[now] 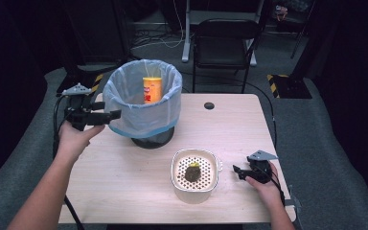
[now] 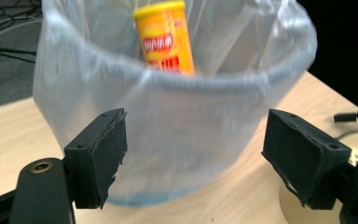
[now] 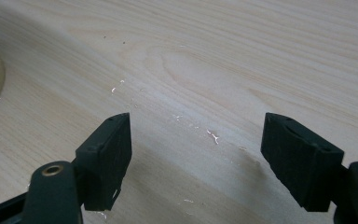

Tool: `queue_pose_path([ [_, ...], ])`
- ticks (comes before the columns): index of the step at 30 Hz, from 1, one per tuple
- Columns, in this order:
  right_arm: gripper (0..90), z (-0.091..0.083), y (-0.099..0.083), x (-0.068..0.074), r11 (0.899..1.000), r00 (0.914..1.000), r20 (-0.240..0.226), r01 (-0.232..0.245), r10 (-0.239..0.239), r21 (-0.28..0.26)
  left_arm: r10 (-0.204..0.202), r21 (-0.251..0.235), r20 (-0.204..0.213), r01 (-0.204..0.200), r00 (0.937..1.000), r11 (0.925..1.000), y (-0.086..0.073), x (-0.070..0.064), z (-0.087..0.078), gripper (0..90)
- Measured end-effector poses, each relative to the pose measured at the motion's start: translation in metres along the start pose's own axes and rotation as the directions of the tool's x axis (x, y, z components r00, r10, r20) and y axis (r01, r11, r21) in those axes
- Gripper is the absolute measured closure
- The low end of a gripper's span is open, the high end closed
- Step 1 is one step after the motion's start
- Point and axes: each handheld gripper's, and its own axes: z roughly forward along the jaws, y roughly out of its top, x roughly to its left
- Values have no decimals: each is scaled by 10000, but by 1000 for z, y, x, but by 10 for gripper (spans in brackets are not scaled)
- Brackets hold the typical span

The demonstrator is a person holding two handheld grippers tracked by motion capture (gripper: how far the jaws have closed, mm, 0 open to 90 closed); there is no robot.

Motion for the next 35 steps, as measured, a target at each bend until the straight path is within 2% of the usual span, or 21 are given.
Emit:
queue_pose_path([
  [3,244,1,0,0,9999,10000,6,-83,83,-62,-217,-108,196,219,9996,9997,-16,4,-1,214],
  [10,243,0,0,1,10000,10000,-21,-13,13,5,-326,-59,28,326,9995,9995,-52,9,5,219],
  [19,243,1,-1,0,10000,10000,-8,-21,21,58,-699,-190,-197,695,9974,9974,-96,18,15,227],
  [23,243,0,-1,0,10000,10000,4,-15,15,50,-921,-310,-126,916,9957,9953,-115,22,15,228],
  [25,243,0,-1,1,10000,10000,3,-56,56,64,-959,-429,-171,951,9952,9945,-127,24,16,228],
  [27,243,0,-1,1,10000,10000,4,-78,78,39,-830,-470,-264,817,9962,9955,-138,26,17,228],
  [28,243,0,-1,1,10000,10000,-35,31,-31,66,-857,-348,-262,848,9960,9958,-141,27,17,228],
  [33,243,0,-1,1,10000,10000,38,-21,20,55,-1100,-301,-272,1092,9936,9936,-164,34,21,228],
  [35,243,0,-1,0,10000,10000,58,-25,25,60,-1013,-273,-303,1005,9944,9946,-174,36,24,226],
])
